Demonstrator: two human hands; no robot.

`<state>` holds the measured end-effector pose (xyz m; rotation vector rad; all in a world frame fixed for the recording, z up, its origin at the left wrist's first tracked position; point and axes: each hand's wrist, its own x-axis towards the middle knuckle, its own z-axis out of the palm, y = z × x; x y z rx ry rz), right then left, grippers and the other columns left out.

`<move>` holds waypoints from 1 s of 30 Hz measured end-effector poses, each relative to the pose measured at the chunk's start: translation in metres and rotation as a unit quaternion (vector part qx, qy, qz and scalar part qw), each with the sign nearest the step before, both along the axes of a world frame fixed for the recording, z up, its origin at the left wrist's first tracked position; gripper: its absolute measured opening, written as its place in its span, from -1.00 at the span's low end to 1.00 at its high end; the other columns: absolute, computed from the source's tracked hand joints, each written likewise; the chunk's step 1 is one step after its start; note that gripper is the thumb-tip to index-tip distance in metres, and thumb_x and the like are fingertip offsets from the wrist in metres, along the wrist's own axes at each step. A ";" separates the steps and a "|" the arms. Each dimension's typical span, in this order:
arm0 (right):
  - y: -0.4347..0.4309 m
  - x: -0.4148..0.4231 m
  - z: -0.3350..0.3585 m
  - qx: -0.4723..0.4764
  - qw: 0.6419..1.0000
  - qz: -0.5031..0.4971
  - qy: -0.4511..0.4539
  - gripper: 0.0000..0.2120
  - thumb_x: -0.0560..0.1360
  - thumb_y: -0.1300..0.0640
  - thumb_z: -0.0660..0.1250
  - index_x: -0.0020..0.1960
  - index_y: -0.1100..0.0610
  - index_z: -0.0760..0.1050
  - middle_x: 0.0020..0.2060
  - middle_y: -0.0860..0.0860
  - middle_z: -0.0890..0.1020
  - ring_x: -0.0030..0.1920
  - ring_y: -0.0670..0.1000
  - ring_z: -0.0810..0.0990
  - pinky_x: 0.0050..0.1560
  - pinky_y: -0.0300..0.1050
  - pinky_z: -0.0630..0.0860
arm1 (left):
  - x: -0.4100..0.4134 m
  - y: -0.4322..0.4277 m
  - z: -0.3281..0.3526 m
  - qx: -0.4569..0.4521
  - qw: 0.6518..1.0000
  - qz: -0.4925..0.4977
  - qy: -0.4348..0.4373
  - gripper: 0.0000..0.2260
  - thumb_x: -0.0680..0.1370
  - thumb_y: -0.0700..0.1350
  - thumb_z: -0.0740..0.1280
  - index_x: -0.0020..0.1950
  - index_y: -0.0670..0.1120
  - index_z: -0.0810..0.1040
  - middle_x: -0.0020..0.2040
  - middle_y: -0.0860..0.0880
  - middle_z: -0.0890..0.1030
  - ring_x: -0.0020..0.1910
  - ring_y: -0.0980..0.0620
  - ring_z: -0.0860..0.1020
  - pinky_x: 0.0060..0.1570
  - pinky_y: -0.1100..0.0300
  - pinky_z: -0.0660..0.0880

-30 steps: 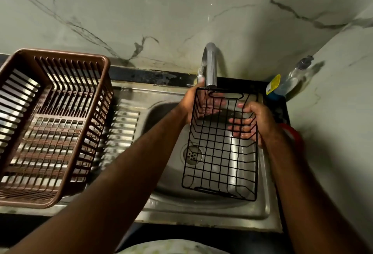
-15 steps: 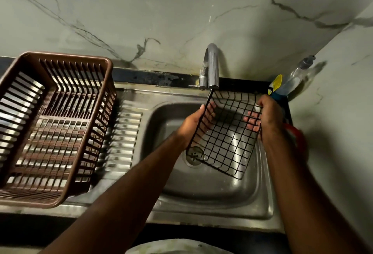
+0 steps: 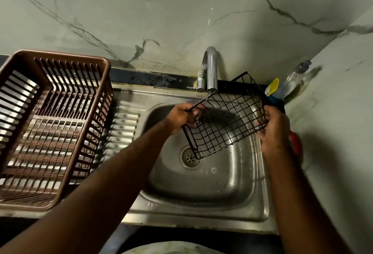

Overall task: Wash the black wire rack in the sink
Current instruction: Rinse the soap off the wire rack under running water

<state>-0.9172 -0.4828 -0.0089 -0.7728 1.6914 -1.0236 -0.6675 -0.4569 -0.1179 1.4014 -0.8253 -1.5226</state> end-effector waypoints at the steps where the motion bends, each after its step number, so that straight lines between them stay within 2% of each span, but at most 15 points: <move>1: 0.001 -0.006 0.000 0.001 1.000 0.020 0.003 -0.43 0.31 -0.15 0.33 0.24 0.10 0.55 0.11 0.05 0.64 0.13 0.10 0.63 -0.01 0.01 0.53 | 0.002 -0.004 0.000 0.005 1.000 0.000 0.006 -0.75 0.64 -0.29 0.29 0.12 -0.02 0.69 0.06 -0.19 0.68 0.01 -0.21 0.61 0.09 -0.25 0.57; 6: 0.008 -0.023 -0.003 0.008 0.997 0.079 0.002 -0.29 0.17 -0.14 0.41 0.24 0.17 0.49 0.13 0.17 0.61 0.12 0.19 0.64 -0.02 0.02 0.63 | -0.002 -0.017 -0.001 0.069 0.992 0.104 0.015 -0.79 0.54 -0.34 0.41 0.17 -0.24 0.63 0.00 -0.19 0.71 -0.04 -0.21 0.69 0.00 -0.22 0.65; 9: 0.012 -0.024 -0.004 -0.006 0.998 0.065 0.011 -0.52 0.34 0.03 0.32 0.22 0.17 0.47 0.04 0.14 0.61 0.10 0.24 0.63 -0.11 0.00 0.60 | -0.010 -0.015 0.000 0.105 0.984 0.123 0.075 -0.76 0.51 -0.37 0.41 0.18 -0.29 0.58 -0.08 -0.17 0.66 -0.21 -0.09 0.66 -0.07 -0.13 0.66; 11: 0.013 -0.024 -0.004 -0.014 0.999 0.040 0.010 -0.72 0.44 0.11 0.27 0.14 0.10 0.49 0.01 0.13 0.59 0.09 0.23 0.62 -0.12 0.01 0.58 | -0.015 -0.008 0.004 0.095 0.976 0.116 0.158 -0.83 0.56 -0.36 0.32 0.13 -0.25 0.59 -0.13 -0.12 0.60 -0.24 -0.02 0.56 -0.15 0.02 0.52; 12: 0.014 -0.024 -0.003 -0.010 0.999 0.031 0.009 -0.82 0.48 0.14 0.25 0.06 0.06 0.50 0.00 0.13 0.58 0.09 0.23 0.61 -0.10 0.03 0.58 | -0.018 -0.004 0.004 0.095 0.968 0.125 0.194 -0.82 0.58 -0.32 0.28 0.13 -0.22 0.61 -0.15 -0.09 0.61 -0.23 0.00 0.52 -0.16 0.07 0.46; 14: 0.019 -0.024 -0.001 0.004 1.000 0.025 -0.004 -0.91 0.46 0.15 0.25 -0.05 0.03 0.49 -0.05 0.12 0.57 0.09 0.24 0.60 0.00 0.14 0.62 | -0.024 0.004 0.000 0.107 0.953 0.142 0.245 -0.74 0.60 -0.18 0.23 0.21 -0.17 0.64 -0.21 -0.02 0.63 -0.25 0.02 0.48 -0.19 0.08 0.38; 16: 0.023 -0.023 0.001 0.020 0.999 0.025 -0.018 -0.84 0.35 0.07 0.29 -0.08 0.06 0.51 -0.07 0.12 0.58 0.13 0.28 0.60 0.13 0.26 0.60 | -0.027 0.007 -0.007 0.125 0.946 0.128 0.269 -0.67 0.59 -0.02 0.21 0.24 -0.07 0.64 -0.24 0.05 0.61 -0.24 0.03 0.48 -0.04 -0.02 0.47; 17: 0.025 -0.022 0.002 0.022 0.999 0.029 -0.018 -0.80 0.33 0.05 0.31 -0.07 0.07 0.52 -0.06 0.11 0.58 0.14 0.27 0.60 0.16 0.27 0.58 | -0.027 0.008 -0.010 0.136 0.945 0.118 0.274 -0.69 0.58 0.02 0.21 0.21 -0.03 0.64 -0.23 0.06 0.60 -0.23 0.02 0.50 0.11 -0.15 0.51; 18: 0.027 -0.022 0.003 0.017 0.999 0.035 -0.015 -0.78 0.36 0.05 0.32 -0.03 0.08 0.53 -0.05 0.10 0.58 0.13 0.25 0.60 0.17 0.26 0.58 | -0.027 0.008 -0.013 0.146 0.942 0.104 0.283 -0.71 0.57 0.03 0.22 0.16 -0.02 0.64 -0.20 0.04 0.59 -0.23 0.01 0.54 0.19 -0.29 0.49; 20: 0.030 -0.020 0.003 0.004 0.999 0.053 -0.005 -0.70 0.42 0.06 0.33 0.13 0.11 0.54 -0.01 0.08 0.58 0.06 0.16 0.60 0.15 0.22 0.58 | -0.026 0.008 -0.013 0.168 0.941 0.096 0.279 -0.77 0.56 -0.01 0.22 0.04 -0.04 0.65 -0.11 -0.06 0.63 -0.13 -0.10 0.61 0.22 -0.37 0.46; 22: 0.032 -0.017 0.004 -0.001 0.996 0.089 0.012 -0.47 0.35 -0.01 0.35 0.30 0.08 0.48 0.09 0.05 0.57 0.05 0.09 0.59 0.04 0.12 0.61 | -0.026 0.006 -0.011 0.182 0.949 0.106 0.234 -0.80 0.59 -0.08 0.20 0.03 -0.09 0.61 -0.04 -0.13 0.63 -0.06 -0.16 0.60 0.13 -0.28 0.56; 23: 0.033 -0.015 0.005 -0.005 0.994 0.110 0.024 -0.40 0.33 -0.02 0.36 0.36 0.06 0.43 0.14 0.04 0.56 0.07 0.07 0.59 -0.01 0.07 0.60 | -0.027 0.004 -0.011 0.182 0.959 0.114 0.184 -0.80 0.62 -0.11 0.18 0.06 -0.14 0.58 -0.03 -0.16 0.61 -0.06 -0.16 0.60 0.01 -0.20 0.62; 25: 0.032 -0.014 0.005 -0.012 0.989 0.139 0.046 -0.36 0.37 0.01 0.41 0.43 0.02 0.36 0.18 0.04 0.55 0.10 0.08 0.59 -0.02 0.08 0.61 | -0.029 -0.001 -0.014 0.160 0.976 0.129 0.066 -0.78 0.69 -0.12 0.15 0.18 -0.20 0.52 0.02 -0.18 0.61 -0.07 -0.16 0.63 -0.18 -0.13 0.66; 27: 0.033 -0.013 0.006 -0.017 0.985 0.156 0.071 -0.34 0.44 0.04 0.44 0.49 -0.01 0.28 0.19 0.03 0.53 0.08 0.06 0.60 0.04 0.14 0.62 | -0.031 -0.005 -0.018 0.136 0.980 0.126 -0.066 -0.78 0.69 -0.09 0.18 0.30 -0.14 0.45 0.09 -0.17 0.62 -0.03 -0.15 0.66 -0.15 -0.13 0.69; 30: 0.041 -0.009 0.011 -0.029 0.976 0.178 0.124 -0.21 0.33 -0.19 0.45 0.47 -0.05 0.27 0.30 0.05 0.50 0.15 0.11 0.59 0.09 0.22 0.60 | -0.034 -0.010 -0.014 0.104 0.962 0.041 -0.248 -0.83 0.68 -0.10 0.23 0.26 -0.07 0.40 0.09 -0.14 0.56 0.00 -0.11 0.64 -0.01 -0.07 0.67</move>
